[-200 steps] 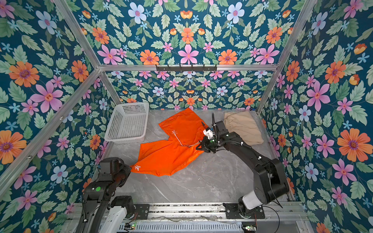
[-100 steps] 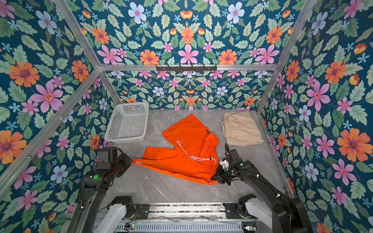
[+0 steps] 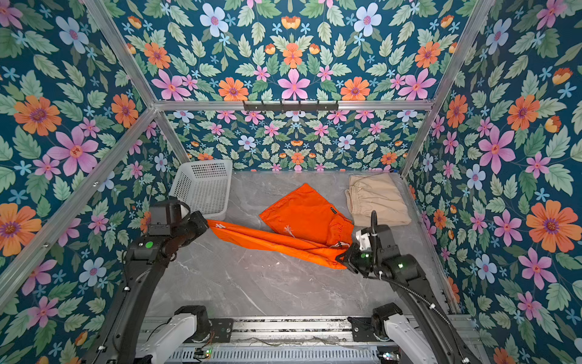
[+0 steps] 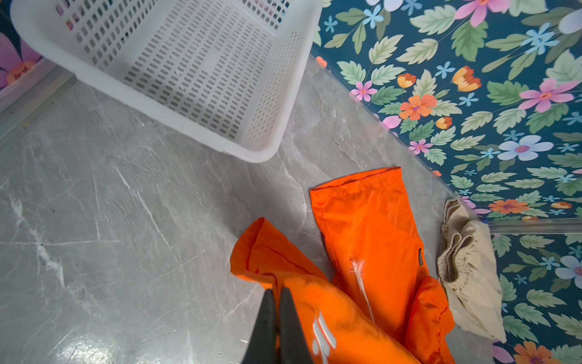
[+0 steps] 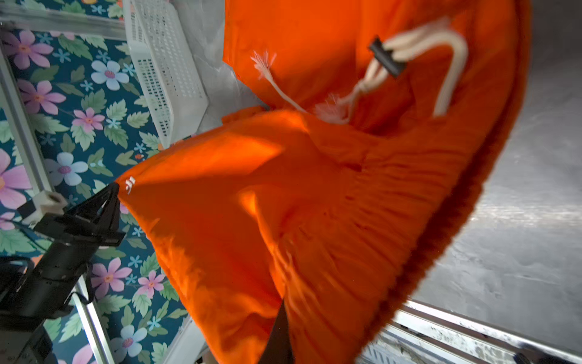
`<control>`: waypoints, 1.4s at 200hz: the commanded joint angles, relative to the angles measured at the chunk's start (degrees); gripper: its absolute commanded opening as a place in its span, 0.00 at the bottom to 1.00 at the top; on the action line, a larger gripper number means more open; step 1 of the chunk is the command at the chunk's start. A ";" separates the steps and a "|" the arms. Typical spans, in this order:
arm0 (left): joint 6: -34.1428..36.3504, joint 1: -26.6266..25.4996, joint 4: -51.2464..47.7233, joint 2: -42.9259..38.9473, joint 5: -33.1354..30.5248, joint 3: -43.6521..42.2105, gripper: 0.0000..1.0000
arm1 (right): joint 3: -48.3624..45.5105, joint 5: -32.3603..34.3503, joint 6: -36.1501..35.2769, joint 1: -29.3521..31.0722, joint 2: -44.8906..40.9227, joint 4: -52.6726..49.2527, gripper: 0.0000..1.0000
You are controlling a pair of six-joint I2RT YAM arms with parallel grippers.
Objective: Fold and stack the shorts
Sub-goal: 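Lift the orange shorts with both grippers and stretch them across the table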
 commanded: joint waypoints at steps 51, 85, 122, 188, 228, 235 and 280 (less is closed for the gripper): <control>10.86 0.06 5.92 1.52 -10.58 17.52 0.00 | 37.61 0.01 -16.30 -0.30 18.01 -4.83 0.01; 15.84 0.06 6.34 -0.54 -14.41 24.70 0.00 | 51.71 -2.79 -20.02 -0.35 20.77 -8.17 0.01; 19.72 0.06 5.64 -2.34 -16.21 30.96 0.00 | 61.56 -8.21 -20.75 -0.26 20.41 -8.77 0.00; 21.41 0.06 3.60 -1.95 -16.96 37.33 0.00 | 63.61 -13.45 -19.66 -0.26 19.79 -7.49 0.00; 19.98 0.06 8.93 4.10 -11.55 33.24 0.00 | 64.11 -14.36 -20.26 -0.30 27.40 -4.79 0.00; 19.94 0.06 10.16 5.74 -10.73 33.11 0.00 | 65.87 -14.22 -20.86 -0.37 30.01 -5.04 0.00; 21.77 0.15 19.70 17.21 -7.44 39.34 0.00 | 91.11 -15.73 -23.37 -3.43 54.05 -9.90 0.00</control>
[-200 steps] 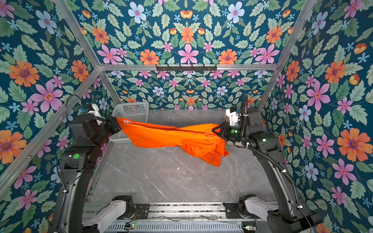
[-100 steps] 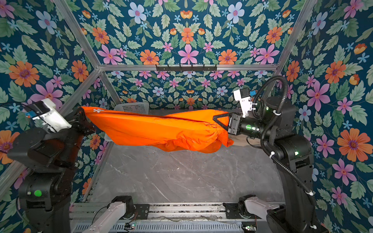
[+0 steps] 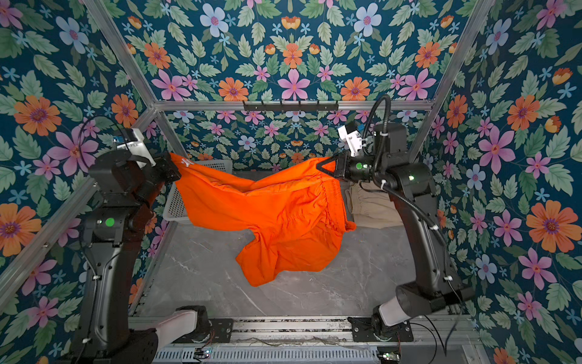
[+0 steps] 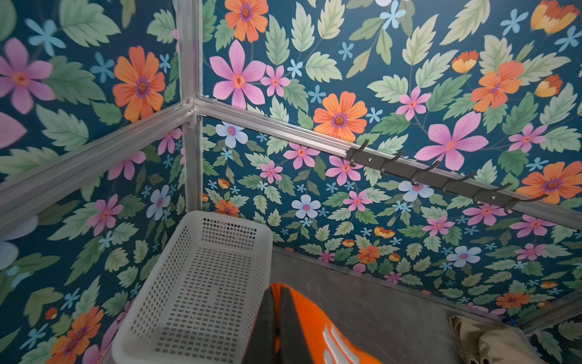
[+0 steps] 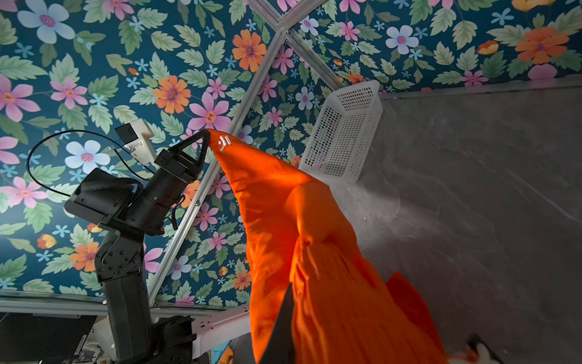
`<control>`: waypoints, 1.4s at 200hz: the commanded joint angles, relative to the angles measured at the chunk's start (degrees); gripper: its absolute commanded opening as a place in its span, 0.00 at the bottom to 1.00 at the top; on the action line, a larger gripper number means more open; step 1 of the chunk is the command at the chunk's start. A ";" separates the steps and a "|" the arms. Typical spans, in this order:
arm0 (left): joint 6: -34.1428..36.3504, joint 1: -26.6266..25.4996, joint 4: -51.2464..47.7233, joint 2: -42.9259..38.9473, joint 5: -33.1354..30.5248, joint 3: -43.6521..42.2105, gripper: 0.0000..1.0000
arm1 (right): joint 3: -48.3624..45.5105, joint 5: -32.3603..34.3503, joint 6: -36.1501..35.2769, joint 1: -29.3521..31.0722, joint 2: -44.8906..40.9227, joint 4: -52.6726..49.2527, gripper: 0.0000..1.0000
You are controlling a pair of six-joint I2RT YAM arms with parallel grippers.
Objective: Fold and stack the shorts
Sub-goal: 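Lift the orange shorts with both grippers and stretch them across the table, then lay the stretched orange shorts down flat on the table with both grippers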
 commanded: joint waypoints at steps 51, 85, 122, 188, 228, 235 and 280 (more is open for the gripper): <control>1.49 0.10 17.53 2.29 9.44 4.93 0.00 | 36.34 -3.22 -5.30 -5.60 20.08 -11.68 0.00; 0.15 0.08 21.54 -9.87 12.85 -16.68 0.00 | -10.86 -4.24 -4.81 -7.88 -1.91 6.95 0.00; -3.97 0.02 16.26 -19.59 16.48 -40.54 0.00 | -43.53 -7.08 -5.52 -12.02 -11.17 10.13 0.00; -15.33 0.01 -0.64 -30.49 10.69 -58.09 0.00 | -79.54 -5.15 1.24 -10.15 -20.74 11.49 0.00; -17.95 0.02 -6.39 -31.86 9.63 -60.21 0.00 | -91.38 0.86 9.60 -4.31 -25.92 9.55 0.00; -17.96 0.02 -7.17 -32.21 10.09 -59.49 0.00 | -93.08 0.82 11.00 -3.51 -26.68 9.50 0.00; -19.31 0.02 -13.65 -34.86 10.54 -55.19 0.00 | -96.57 7.12 15.50 1.32 -32.78 2.24 0.00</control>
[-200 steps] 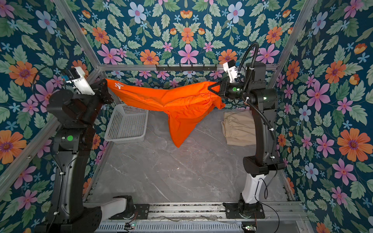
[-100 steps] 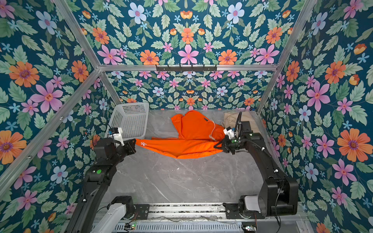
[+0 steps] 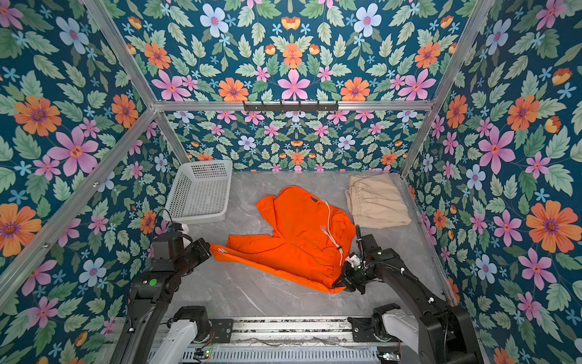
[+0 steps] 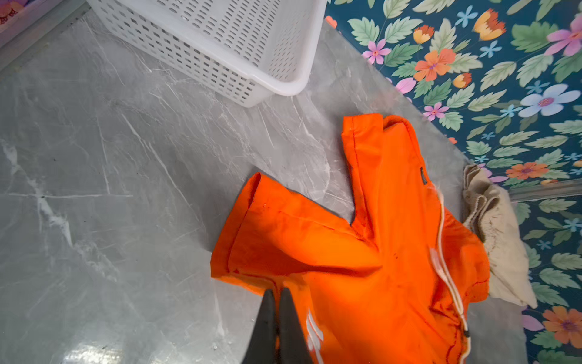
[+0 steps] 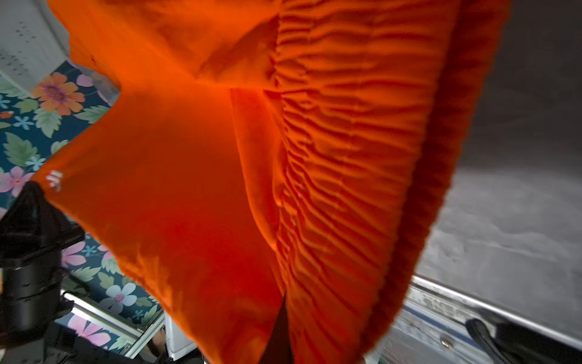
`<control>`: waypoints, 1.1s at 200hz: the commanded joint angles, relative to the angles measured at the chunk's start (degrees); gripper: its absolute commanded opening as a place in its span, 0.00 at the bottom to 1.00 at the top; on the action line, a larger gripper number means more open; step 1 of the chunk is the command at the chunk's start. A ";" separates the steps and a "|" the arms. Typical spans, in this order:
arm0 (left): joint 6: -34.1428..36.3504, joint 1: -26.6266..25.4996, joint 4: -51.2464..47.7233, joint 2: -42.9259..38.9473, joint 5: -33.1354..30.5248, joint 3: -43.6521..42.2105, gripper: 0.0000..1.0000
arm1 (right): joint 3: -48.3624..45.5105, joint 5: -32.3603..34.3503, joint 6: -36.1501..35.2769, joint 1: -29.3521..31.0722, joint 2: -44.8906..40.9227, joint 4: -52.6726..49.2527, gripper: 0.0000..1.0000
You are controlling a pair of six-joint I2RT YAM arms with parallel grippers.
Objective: Fold and stack the shorts
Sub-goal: 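Lay the stretched orange shorts down flat on the table with both grippers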
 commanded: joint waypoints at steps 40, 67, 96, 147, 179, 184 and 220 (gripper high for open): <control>-4.24 0.06 -3.05 -0.62 1.31 -1.25 0.00 | -0.93 10.12 2.97 0.75 0.37 -5.26 0.00; -12.33 0.06 -2.69 -1.58 4.00 -5.82 0.00 | -0.58 11.23 4.40 0.75 1.72 -1.77 0.00; -17.77 0.06 -7.49 -4.12 2.50 -8.48 0.00 | 0.34 15.40 3.99 0.75 3.07 -2.90 0.01; -21.71 0.06 -12.37 -5.88 6.65 -10.06 0.34 | 3.85 16.73 1.69 0.71 6.91 -4.48 0.30; -22.07 0.06 -14.42 -6.88 5.48 -4.65 0.51 | 12.36 23.73 0.37 0.75 1.63 -13.90 0.44; -22.08 0.06 -14.21 -6.92 5.17 -3.95 0.52 | 13.97 25.34 0.25 0.75 0.95 -15.36 0.44; -21.66 0.06 -6.11 -3.95 9.56 -6.36 0.49 | 19.41 22.81 -0.48 1.63 1.65 -11.67 0.44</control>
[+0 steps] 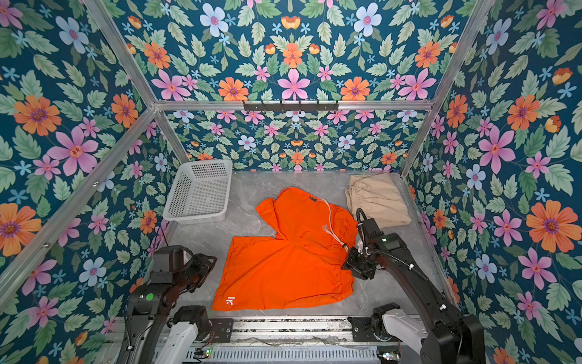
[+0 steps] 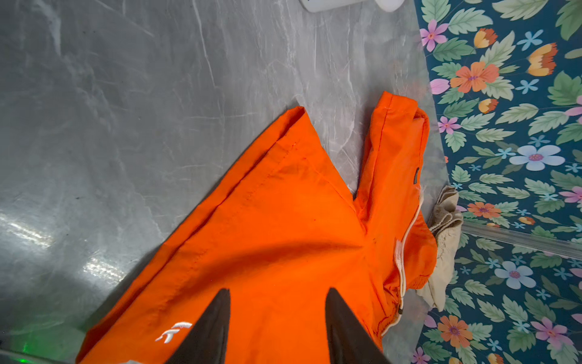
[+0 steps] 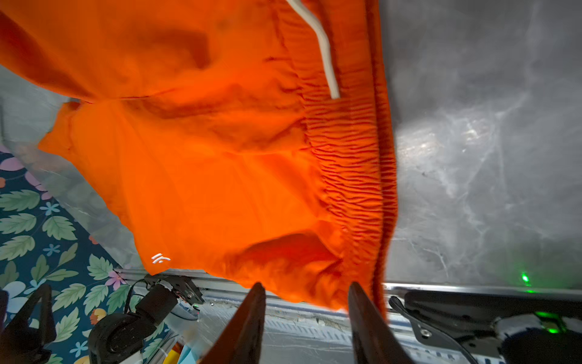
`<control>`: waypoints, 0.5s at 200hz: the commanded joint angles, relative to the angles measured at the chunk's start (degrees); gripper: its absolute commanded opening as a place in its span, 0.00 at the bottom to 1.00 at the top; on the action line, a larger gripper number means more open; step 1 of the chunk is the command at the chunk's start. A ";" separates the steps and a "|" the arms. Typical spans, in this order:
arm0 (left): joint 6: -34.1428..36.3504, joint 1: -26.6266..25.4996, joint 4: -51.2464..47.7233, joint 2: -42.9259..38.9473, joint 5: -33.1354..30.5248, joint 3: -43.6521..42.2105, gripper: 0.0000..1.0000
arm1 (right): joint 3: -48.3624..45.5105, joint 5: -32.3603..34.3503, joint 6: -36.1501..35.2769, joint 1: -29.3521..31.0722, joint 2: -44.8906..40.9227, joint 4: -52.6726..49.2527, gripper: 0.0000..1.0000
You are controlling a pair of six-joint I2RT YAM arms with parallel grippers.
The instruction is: Fold and stack the shorts
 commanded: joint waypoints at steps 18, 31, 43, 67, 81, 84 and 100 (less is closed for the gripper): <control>-1.29 0.05 13.55 4.49 6.15 -6.29 0.46 | 1.15 -0.78 -0.09 3.91 4.04 5.92 0.44; -1.59 0.06 19.04 6.33 6.87 -8.50 0.43 | 1.23 -1.37 0.11 6.58 7.36 9.64 0.45; -1.47 0.06 23.43 8.65 7.12 -9.83 0.42 | -0.23 -3.61 1.06 7.68 10.65 15.28 0.44; -1.65 -0.19 31.55 14.01 7.58 -12.31 0.40 | -2.48 -5.04 1.68 7.72 17.59 23.39 0.44; -2.62 -0.42 35.57 16.44 7.02 -13.73 0.37 | -2.50 -3.74 1.01 7.72 20.82 24.55 0.44; -2.82 -0.50 36.40 16.90 6.91 -14.09 0.37 | -2.43 -3.34 0.72 7.63 21.51 24.57 0.43; -4.35 -0.66 39.43 18.78 6.01 -15.71 0.34 | -2.66 -1.99 -0.42 7.33 24.67 24.62 0.43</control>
